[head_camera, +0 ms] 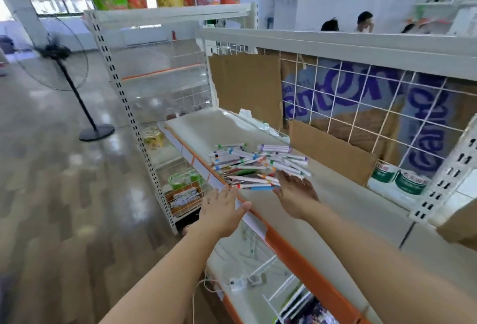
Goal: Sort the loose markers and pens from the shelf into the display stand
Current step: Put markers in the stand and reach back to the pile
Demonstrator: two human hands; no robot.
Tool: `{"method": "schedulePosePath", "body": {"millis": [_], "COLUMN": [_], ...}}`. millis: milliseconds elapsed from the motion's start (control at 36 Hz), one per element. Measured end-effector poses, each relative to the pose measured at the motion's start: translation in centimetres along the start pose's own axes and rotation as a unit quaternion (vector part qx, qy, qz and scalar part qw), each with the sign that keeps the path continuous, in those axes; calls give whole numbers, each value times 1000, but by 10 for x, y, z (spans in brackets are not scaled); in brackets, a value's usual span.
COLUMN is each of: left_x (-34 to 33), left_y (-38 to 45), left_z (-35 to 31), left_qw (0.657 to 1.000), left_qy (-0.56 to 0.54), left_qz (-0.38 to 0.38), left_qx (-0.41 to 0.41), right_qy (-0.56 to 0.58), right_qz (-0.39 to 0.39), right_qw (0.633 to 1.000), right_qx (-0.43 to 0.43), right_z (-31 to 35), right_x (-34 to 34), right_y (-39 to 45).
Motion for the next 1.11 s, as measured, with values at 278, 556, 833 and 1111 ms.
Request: {"method": "schedulePosePath", "body": {"millis": [278,556,833,1111], "left_x": [10,-1,4,0], "left_y": [71,113,130,131], "left_z": [36,36,27,25], "left_qw": [996,984,978,981], "left_qy": [4,72,91,76], "left_qz": [20,-62,-79,-71], "left_qx": [-82,-152,-168,-162], "right_qy": [-30,-95,-120,-18], "right_qz": [-6,-40,-43,-96], "right_qw": [997,986,984,989], "right_qx": [-73,-129,-123,-112], "right_z": [10,1,-6,-12], "right_x": [-11,-21,-20,-11], "right_y": [57,73,79,67]}}
Point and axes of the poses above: each hand's wrist, its own y-axis towards the middle knuckle, its own x-axis out of the back of the hand, z = x × y, the point moved 1 cm from there along y, towards the middle knuckle, and after that the axes turned 9 degrees about -x, right-handed, at the moved point
